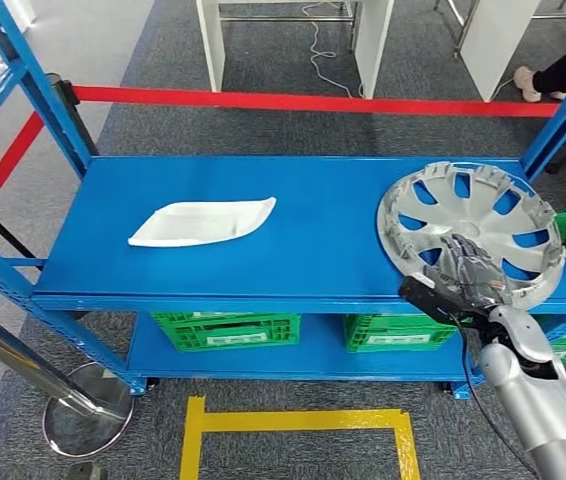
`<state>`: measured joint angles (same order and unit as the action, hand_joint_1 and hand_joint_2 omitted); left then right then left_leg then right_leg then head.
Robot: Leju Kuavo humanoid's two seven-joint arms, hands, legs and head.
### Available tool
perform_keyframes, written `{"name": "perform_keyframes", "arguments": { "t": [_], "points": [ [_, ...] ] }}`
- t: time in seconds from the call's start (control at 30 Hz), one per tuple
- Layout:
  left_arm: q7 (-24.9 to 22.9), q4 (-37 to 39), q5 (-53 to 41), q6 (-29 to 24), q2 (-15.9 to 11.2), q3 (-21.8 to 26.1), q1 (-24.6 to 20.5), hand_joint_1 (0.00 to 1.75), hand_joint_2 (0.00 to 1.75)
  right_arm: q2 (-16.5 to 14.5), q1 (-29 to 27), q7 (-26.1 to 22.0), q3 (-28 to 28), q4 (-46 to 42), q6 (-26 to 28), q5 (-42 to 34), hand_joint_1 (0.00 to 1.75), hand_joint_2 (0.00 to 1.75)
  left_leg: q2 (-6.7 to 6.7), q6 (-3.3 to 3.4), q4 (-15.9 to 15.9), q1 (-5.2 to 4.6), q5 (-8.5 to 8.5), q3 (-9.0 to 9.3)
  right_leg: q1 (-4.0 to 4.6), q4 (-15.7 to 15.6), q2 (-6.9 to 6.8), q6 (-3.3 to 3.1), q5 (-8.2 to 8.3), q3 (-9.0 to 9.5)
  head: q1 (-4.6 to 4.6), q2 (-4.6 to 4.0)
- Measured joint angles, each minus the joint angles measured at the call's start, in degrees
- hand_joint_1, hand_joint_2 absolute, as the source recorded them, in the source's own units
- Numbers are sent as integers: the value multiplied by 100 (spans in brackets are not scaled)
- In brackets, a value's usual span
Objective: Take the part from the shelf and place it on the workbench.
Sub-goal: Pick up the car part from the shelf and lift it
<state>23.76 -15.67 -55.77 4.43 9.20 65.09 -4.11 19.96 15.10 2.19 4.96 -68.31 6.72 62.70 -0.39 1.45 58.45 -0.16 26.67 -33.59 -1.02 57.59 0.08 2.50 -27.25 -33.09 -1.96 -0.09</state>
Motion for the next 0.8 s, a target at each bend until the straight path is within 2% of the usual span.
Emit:
{"name": "perform_keyframes", "arguments": {
  "t": [0.07, 0.1, 0.13, 0.2, 0.23, 0.27, 0.3, 0.37, 0.4, 0.43, 0.47, 0.57, 0.63, 0.7, 0.73, 0.77, 0.8],
  "points": [
    [-1, 0, -3, -2, -10, 0, -2, 0, 0, 33, -24, 27, 56, 7, -18, 44, 0, 0, 3, -53, 58, 8, 64, -15, -13, -5, -3, -69, 10, 6, 1, 0],
    [-1, 0, -3, -2, -15, 0, -5, 0, 0, 44, -27, 40, 79, 8, -21, 61, 0, 0, 6, -83, 217, 14, 175, -77, -22, -12, -8, -108, 14, 12, 8, 0],
    [-1, 0, -4, -2, -18, 0, -8, 0, 0, 50, -28, 51, 99, 9, -23, 73, 0, 0, 9, -110, 492, 22, 337, -194, -27, -16, -13, -138, 14, 17, 14, 0],
    [-2, 0, -5, -1, -16, 0, -6, 0, 0, 55, -39, 69, 133, 17, -33, 81, 0, 0, 11, -138, 1271, 32, 695, -538, -18, -13, -18, -172, 5, 19, 25, 0],
    [-2, 0, -5, -1, -17, 0, -2, 0, 0, 55, -47, 74, 149, 22, -38, 81, 0, 0, 11, -140, 1554, 34, 776, -667, -13, -11, -18, -175, 2, 22, 25, 0],
    [-2, 0, -5, -1, -19, 0, 1, 0, 0, 56, -55, 77, 162, 26, -43, 81, 0, 0, 11, -134, 1649, 34, 749, -715, -10, -10, -15, -177, 0, 26, 25, 0],
    [-2, 0, -5, -1, -21, 0, 3, 0, 0, 56, -61, 80, 174, 28, -47, 81, 0, 0, 11, -120, 1509, 34, 609, -656, -9, -9, -10, -177, -3, 34, 25, 0],
    [-3, 0, -5, -1, -26, 0, 1, 0, 0, 58, -64, 86, 196, 29, -49, 87, 0, 0, 10, -71, 780, 31, 200, -330, -8, -8, -1, -166, -16, 57, 25, 0],
    [-4, 0, -6, -1, -27, 0, -3, 0, 0, 61, -61, 92, 207, 30, -52, 96, 0, 0, 9, -49, 421, 24, 67, -166, 2, -1, 4, -151, -25, 58, 24, 0],
    [-8, 0, -8, -1, -27, 0, -7, 0, 0, 66, -59, 102, 218, 31, -57, 109, 0, 0, 8, -34, 187, 18, 9, -66, 11, 3, 7, -128, -28, 48, 21, 0],
    [-12, 0, -9, -1, -27, 0, -10, 0, 0, 72, -59, 112, 229, 32, -63, 128, 0, 0, 6, -25, 80, 10, 14, -27, 18, 2, 6, -103, -26, 35, 18, 0],
    [-14, 0, -12, 10, -21, 0, -7, 0, 0, 96, -57, 139, 266, 37, -75, 202, 0, 0, 5, 27, 9, 22, 5, -20, 9, 11, -1, -10, -53, -3, 16, 0],
    [22, 0, -5, 63, -17, 0, -25, 0, 0, 132, -23, 159, 293, 39, -118, 263, 0, 0, 10, 85, -34, 45, -24, -5, 0, 342, -3, 34, -270, -166, 3, 0],
    [58, 0, 8, 118, -9, 0, -68, 0, 0, 183, 32, 168, 322, 40, -278, 291, 0, 0, 12, 110, -34, 39, -28, -8, -4, 1088, -3, 60, -606, -513, -8, 0],
    [63, 0, 14, 125, 2, 0, -91, 0, 0, 209, 54, 164, 336, 39, -384, 282, 0, 0, 12, 114, -32, 36, -28, -7, -5, 1427, -3, 71, -708, -677, -7, 0],
    [62, 0, 17, 122, 14, 0, -112, 0, 0, 231, 69, 155, 352, 39, -475, 266, 0, 44, 12, 116, -31, 34, -27, -3, -6, 1607, -3, 80, -719, -773, -8, 0],
    [61, 0, 20, 116, 24, 0, -129, 0, 0, 253, 84, 143, 371, 38, -543, 249, 0, 87, 11, 116, -27, 34, -25, 1, -6, 1549, -4, 84, -613, -760, -9, 0]
  ]
}}
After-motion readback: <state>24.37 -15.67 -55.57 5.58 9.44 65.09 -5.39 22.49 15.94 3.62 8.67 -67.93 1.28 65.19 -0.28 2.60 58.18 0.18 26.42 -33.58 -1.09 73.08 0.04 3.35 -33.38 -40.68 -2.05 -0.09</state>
